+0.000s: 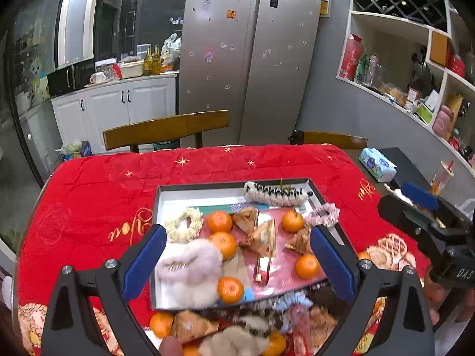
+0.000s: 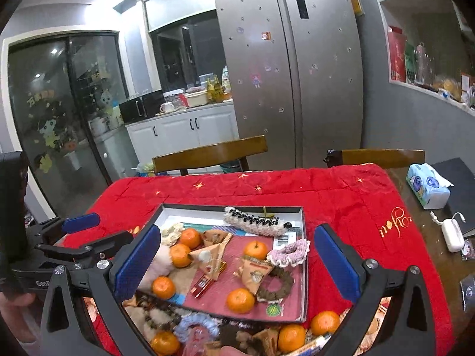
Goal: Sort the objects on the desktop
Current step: 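Withdraw both open tools from the tray back toward the pile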
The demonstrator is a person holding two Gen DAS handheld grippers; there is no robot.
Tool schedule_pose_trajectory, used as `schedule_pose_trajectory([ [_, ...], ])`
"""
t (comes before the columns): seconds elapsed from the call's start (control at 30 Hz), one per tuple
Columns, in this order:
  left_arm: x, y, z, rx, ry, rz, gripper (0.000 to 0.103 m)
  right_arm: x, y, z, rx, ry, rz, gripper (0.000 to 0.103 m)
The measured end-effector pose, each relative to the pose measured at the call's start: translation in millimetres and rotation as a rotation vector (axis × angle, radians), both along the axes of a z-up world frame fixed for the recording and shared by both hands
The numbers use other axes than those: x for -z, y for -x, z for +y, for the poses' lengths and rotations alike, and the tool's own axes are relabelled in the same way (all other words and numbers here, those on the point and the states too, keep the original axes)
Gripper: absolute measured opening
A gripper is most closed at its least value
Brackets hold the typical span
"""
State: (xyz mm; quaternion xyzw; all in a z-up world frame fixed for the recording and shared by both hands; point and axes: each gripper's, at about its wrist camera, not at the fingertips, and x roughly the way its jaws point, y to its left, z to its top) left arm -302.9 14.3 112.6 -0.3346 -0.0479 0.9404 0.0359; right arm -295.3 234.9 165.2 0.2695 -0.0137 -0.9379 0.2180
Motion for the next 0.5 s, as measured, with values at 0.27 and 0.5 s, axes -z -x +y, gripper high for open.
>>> schedule_pose_trajectory([
  [0.27, 5, -44, 3, 0.005, 0.025, 0.017, 0.098, 3, -36, -1, 0.039, -0.058, 0.050, 0.103],
  [0.5, 26, -69, 9, 0.052, 0.026, -0.004, 0.098, 21, -58, 2, 0.046, -0.070, 0.026, 0.103],
])
